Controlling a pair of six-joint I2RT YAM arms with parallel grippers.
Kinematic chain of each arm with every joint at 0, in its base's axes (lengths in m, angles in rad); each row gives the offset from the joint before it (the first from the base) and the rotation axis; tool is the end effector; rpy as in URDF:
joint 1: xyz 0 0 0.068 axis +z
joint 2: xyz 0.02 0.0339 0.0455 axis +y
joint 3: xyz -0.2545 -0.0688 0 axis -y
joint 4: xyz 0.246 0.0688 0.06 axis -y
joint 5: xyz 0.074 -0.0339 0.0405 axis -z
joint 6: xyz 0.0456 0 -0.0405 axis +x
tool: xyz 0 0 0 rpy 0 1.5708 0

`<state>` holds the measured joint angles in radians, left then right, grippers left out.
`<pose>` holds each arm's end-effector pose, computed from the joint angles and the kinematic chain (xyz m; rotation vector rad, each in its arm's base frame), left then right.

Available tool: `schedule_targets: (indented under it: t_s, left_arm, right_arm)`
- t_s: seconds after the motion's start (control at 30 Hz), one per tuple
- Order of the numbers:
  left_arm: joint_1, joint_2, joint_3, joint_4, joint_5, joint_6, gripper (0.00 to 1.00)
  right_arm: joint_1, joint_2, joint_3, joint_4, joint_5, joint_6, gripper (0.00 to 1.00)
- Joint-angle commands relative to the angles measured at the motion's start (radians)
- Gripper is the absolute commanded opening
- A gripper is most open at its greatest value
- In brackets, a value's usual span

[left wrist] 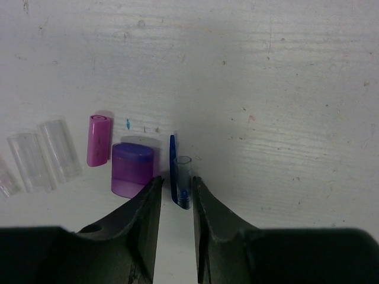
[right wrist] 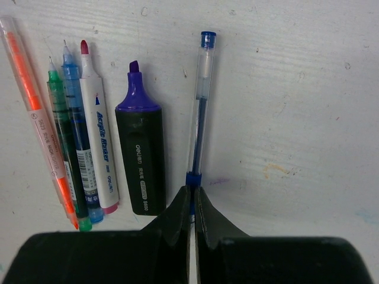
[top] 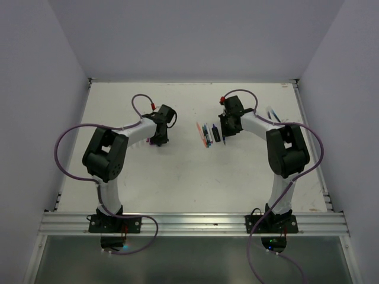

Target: Open the pen caps

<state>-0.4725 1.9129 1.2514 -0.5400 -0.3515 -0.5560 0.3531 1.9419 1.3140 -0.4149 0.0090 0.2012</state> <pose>0.3442 -0.1583 0.1405 -0.1981 2.6403 0.1660 0.3819 0.1403 0.1514 -0.1960 2.6181 0.1828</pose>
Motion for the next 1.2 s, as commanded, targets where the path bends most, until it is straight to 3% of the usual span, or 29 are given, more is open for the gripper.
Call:
schedule_targets:
  t_s: [0.0, 0.33, 0.7, 0.9, 1.03, 1.17]
  left_arm:
    - [0.008, -0.054, 0.002, 0.011, 0.0, 0.007, 0.3]
    - [0.006, -0.138, -0.004, 0.026, 0.019, 0.011, 0.35]
    - [-0.026, -0.235, -0.041, 0.094, 0.029, 0.025, 0.39]
    - [-0.097, -0.35, -0.09, 0.211, 0.081, 0.028, 0.41]
    - [-0.123, -0.383, -0.142, 0.351, 0.182, 0.031, 0.42]
    - [-0.127, -0.41, -0.216, 0.475, 0.282, 0.041, 0.43]
  right_arm:
    - [-0.003, 0.012, 0.033, 0.028, -0.004, 0.003, 0.0]
    - [-0.003, -0.029, 0.013, 0.048, -0.029, 0.014, 0.21]
    - [-0.029, -0.21, -0.028, 0.041, 0.084, 0.055, 0.28]
    - [-0.17, -0.268, -0.075, 0.03, 0.226, 0.079, 0.36]
    - [-0.299, -0.221, -0.047, 0.041, 0.24, 0.072, 0.38]
    - [-0.35, -0.131, 0.014, 0.047, 0.25, 0.073, 0.42]
